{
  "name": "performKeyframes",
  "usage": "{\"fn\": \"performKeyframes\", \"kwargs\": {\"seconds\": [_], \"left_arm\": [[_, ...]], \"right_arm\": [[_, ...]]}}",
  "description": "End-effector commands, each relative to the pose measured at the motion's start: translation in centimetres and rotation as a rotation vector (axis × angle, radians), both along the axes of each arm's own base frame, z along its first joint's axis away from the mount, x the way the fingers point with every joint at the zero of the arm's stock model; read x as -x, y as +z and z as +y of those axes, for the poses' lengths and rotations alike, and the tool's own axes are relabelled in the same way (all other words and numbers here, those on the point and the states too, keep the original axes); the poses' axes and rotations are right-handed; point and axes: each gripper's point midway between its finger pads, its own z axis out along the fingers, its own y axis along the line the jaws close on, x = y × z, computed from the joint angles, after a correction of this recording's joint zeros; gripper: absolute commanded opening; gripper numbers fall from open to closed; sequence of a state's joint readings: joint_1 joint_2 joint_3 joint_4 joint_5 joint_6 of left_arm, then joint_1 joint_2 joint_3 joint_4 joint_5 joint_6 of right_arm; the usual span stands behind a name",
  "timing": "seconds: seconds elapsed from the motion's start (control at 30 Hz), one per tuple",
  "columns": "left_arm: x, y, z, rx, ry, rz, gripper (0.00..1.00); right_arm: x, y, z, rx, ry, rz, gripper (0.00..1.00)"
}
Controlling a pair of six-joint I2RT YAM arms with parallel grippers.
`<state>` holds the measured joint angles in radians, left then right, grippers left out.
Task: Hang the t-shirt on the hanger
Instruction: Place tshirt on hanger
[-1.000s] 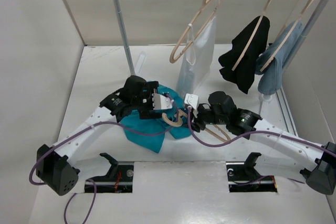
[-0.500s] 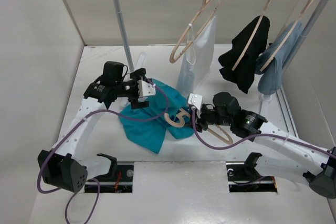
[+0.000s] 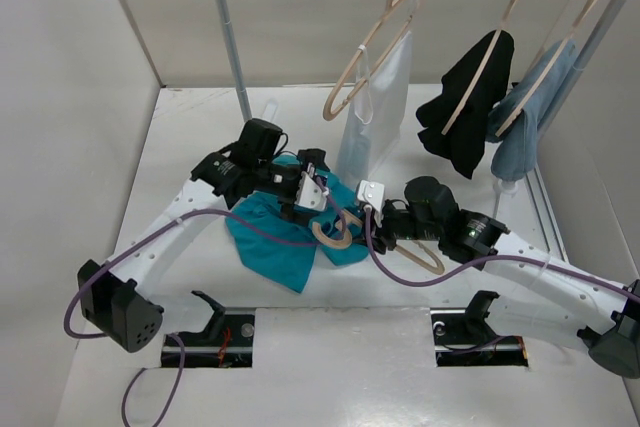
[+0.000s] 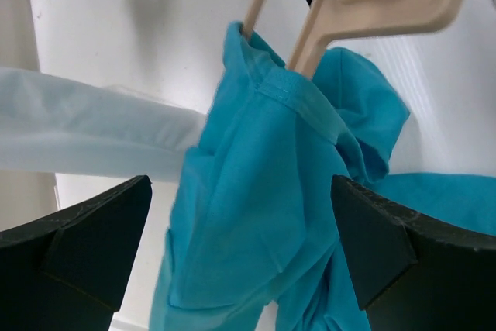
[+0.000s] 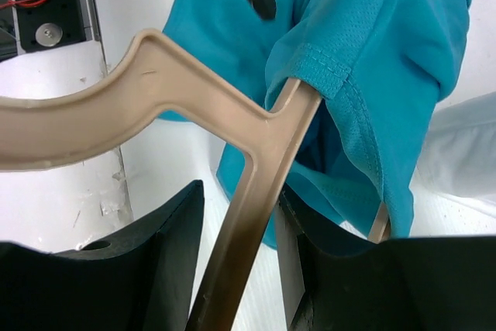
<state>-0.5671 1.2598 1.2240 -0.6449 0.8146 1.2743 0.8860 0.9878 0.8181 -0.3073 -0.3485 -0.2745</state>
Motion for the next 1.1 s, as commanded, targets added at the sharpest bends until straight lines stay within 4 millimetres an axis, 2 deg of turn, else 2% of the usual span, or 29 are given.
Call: {"fn": "performKeyframes", "kwargs": {"seconds": [0.0, 0.1, 0.13, 0.17, 0.2, 0.3, 0.47, 0.6, 0.67, 0.73, 0.77, 0.8, 0.83, 0.9, 0.93, 1.0, 1.07], "left_arm": [[-0.8, -1.4, -0.2, -0.02, 0.033, -0.017, 1.0], [-1.9, -2.9, -0.3, -0.048, 0.049, -0.023, 0.92], [-2.2, -2.8, -0.3, -0.049, 0.058, -0.036, 0.87], [-2.5, -3.8, -0.3, -0.07, 0.063, -0.019, 0.81], [-2.5, -3.8, -0.3, -0.07, 0.063, -0.019, 0.69], [-2.6, -4.4, -0.4, -0.09, 0.049, -0.013, 0.55], [-2.4, -4.4, -0.4, -0.083, 0.057, 0.013, 0.0], [-2.7, -3.0, -0.5, -0.054, 0.121, 0.049, 0.0], [-2.5, -2.6, 0.0, -0.059, 0.163, 0.066, 0.0], [-2.3, -2.5, 0.6, -0.061, 0.216, 0.085, 0.0], [-2.8, -2.6, 1.0, -0.066, 0.266, 0.085, 0.0], [-2.6, -3.4, 1.5, -0.073, 0.321, 0.136, 0.0], [-2.5, -3.7, 1.8, -0.08, 0.349, 0.15, 0.0], [-2.2, -3.6, 2.5, -0.073, 0.398, 0.155, 0.0], [-1.9, -4.0, 2.7, -0.068, 0.411, 0.173, 0.0], [-1.4, -3.2, 3.2, -0.028, 0.456, 0.171, 0.0], [-1.0, -3.4, 3.7, -0.012, 0.493, 0.183, 0.0]], "right_arm": [[-0.1, 2.1, 0.6, -0.059, 0.018, -0.057, 0.0], [-0.2, 2.3, 0.7, -0.066, 0.018, -0.063, 0.0], [-0.2, 2.3, 0.7, -0.067, 0.018, -0.063, 0.0], [-0.2, 2.3, 0.7, -0.067, 0.018, -0.063, 0.0], [-0.2, 2.3, 0.7, -0.064, 0.022, -0.071, 0.0], [-0.2, 2.3, 0.7, -0.064, 0.022, -0.071, 0.0], [-0.1, 2.1, 0.6, -0.064, 0.022, -0.071, 0.0], [-0.1, 2.1, 0.6, -0.064, 0.022, -0.071, 0.0], [-0.7, 2.0, 0.2, -0.056, -0.026, -0.072, 0.0], [-1.3, 1.7, -0.2, -0.044, -0.081, -0.056, 0.15], [-1.8, 2.0, -0.6, -0.045, -0.125, -0.066, 0.31], [-2.2, 2.7, -0.7, -0.058, -0.153, -0.071, 0.55], [-2.4, 3.5, -0.9, -0.083, -0.188, -0.06, 0.6], [-3.7, 5.3, -1.7, -0.112, -0.283, -0.088, 0.66], [-3.9, 7.5, -2.2, -0.162, -0.328, -0.1, 0.67], [-5.0, 10.0, -3.9, -0.204, -0.454, -0.123, 0.71], [-5.2, 11.7, -5.1, -0.255, -0.528, -0.115, 0.75]]}}
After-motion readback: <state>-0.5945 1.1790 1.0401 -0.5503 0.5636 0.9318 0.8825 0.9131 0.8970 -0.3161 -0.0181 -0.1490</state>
